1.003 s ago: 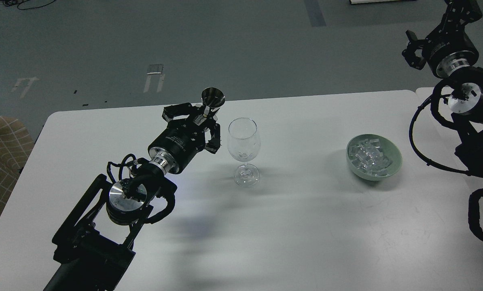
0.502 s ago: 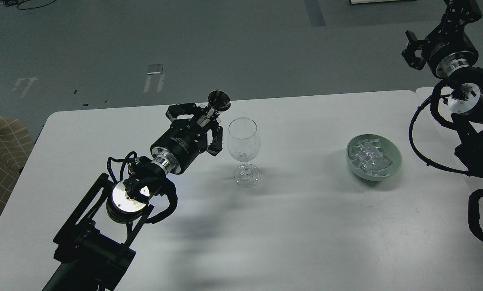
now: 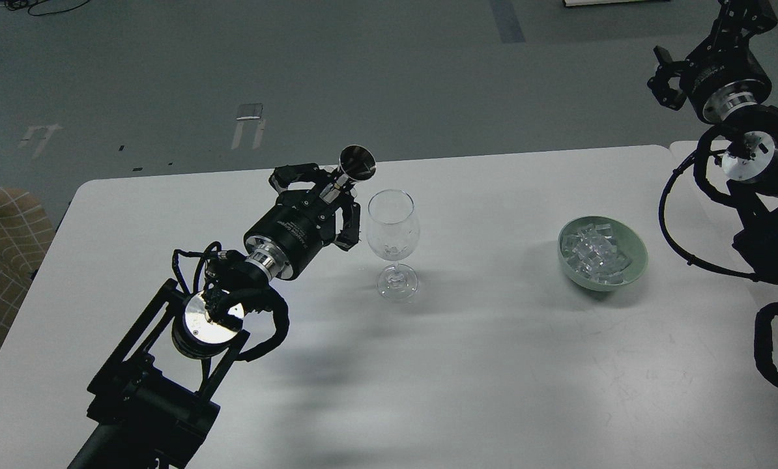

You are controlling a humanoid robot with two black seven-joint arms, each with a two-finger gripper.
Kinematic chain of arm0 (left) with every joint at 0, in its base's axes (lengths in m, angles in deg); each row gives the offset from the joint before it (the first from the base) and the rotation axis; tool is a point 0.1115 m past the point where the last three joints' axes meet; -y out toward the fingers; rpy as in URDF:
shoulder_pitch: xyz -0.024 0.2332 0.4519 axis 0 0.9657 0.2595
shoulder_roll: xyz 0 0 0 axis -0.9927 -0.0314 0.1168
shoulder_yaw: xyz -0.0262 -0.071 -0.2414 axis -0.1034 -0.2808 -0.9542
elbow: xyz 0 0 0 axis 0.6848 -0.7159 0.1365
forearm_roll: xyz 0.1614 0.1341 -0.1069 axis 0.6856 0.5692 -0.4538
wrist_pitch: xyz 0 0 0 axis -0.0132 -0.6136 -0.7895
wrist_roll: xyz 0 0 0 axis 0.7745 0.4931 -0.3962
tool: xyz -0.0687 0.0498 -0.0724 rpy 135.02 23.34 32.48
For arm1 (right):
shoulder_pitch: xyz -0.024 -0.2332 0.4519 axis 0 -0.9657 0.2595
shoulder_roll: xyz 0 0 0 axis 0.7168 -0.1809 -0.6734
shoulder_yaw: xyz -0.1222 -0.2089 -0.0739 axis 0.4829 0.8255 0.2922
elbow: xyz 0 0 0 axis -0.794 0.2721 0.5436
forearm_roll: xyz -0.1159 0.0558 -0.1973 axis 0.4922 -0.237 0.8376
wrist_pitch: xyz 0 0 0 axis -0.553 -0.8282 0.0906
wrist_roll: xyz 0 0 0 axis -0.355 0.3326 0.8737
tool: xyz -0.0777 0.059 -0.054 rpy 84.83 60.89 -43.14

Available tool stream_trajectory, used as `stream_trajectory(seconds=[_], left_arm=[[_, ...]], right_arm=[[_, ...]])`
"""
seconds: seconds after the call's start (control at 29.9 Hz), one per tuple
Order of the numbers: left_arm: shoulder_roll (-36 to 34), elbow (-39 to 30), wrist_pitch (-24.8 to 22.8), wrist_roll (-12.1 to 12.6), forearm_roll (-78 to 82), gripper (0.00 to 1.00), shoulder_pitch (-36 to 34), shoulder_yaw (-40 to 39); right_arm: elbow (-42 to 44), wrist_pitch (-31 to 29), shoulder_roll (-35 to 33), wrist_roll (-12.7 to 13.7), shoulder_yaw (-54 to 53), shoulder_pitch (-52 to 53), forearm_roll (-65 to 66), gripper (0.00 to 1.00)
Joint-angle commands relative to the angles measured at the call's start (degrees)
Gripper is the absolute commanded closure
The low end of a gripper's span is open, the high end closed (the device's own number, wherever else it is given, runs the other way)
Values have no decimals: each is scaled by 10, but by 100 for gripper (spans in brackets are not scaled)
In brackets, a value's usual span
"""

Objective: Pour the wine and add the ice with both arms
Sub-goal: 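Hold the jigger above the wine glass with the left gripper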

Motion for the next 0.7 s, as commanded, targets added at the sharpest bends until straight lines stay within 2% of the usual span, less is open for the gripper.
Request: stream_trajectory(seconds=[0.0,0.67], left_arm=[[-3,0,0,0,3,100,1,0],[-2,-12,0,0,55,100,-1,9]], right_arm=[[-1,0,0,0,-1,0,0,0],[-4,0,0,0,-1,2,0,0]])
